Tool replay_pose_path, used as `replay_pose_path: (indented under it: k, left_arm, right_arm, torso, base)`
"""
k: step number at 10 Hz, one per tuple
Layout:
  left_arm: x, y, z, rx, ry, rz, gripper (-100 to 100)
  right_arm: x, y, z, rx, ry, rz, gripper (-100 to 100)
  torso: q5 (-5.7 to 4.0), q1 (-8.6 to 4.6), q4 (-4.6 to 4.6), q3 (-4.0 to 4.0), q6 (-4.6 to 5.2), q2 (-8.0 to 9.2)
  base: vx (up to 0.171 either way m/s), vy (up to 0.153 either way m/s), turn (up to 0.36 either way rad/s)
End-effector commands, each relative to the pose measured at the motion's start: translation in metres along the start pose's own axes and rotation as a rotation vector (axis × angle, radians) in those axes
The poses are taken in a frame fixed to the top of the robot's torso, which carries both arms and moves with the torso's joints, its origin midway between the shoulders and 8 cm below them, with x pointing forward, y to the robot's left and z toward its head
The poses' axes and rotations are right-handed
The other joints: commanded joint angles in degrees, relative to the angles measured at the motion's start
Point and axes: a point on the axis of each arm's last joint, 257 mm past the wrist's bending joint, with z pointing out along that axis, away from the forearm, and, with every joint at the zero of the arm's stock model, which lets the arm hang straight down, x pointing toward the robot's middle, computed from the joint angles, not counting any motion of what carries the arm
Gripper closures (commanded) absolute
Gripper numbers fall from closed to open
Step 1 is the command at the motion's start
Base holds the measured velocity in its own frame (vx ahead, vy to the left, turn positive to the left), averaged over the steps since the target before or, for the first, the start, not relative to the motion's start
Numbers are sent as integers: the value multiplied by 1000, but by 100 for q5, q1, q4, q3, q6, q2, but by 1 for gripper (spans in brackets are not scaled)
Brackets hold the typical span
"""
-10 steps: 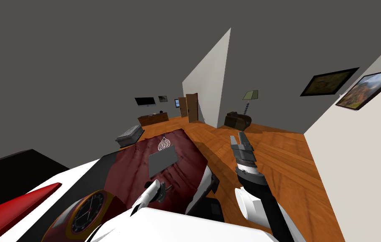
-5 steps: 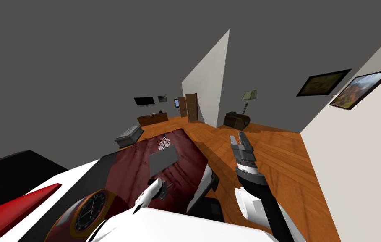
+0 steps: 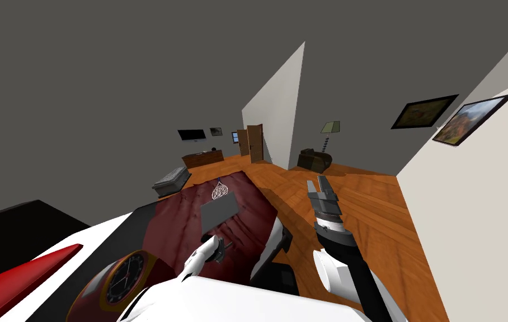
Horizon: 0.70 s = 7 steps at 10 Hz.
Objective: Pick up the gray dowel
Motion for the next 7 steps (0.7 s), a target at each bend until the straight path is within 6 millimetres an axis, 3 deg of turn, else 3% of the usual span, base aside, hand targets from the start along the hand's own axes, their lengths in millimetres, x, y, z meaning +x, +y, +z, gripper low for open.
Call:
replay_pose_path:
  k: [1,4,5,7]
  left_arm:
    - [13,-6,0,12,1,23,100]
    - [16,-3,1,6,0,-29,100]
    - [30,-8,0,18,3,12,100]
    - [33,-5,1,12,2,-25,100]
  right_arm:
    - [0,0,0,0,0,0,0]
    - [0,0,0,0,0,0,0]
    - [0,0,0,0,0,0,0]
    - [0,0,0,0,0,0,0]
  torso:
    - [0,0,0,0,0,0]
    - [0,4,1,3,0,5]
    - [-1,-2,0,-2,0,-4]
    - [2,12,3,6,2,9]
  base:
    - [-66,42,-67]
    - [-28,26,-11]
    - [-43,38,-64]
    - [-40,45,-27]
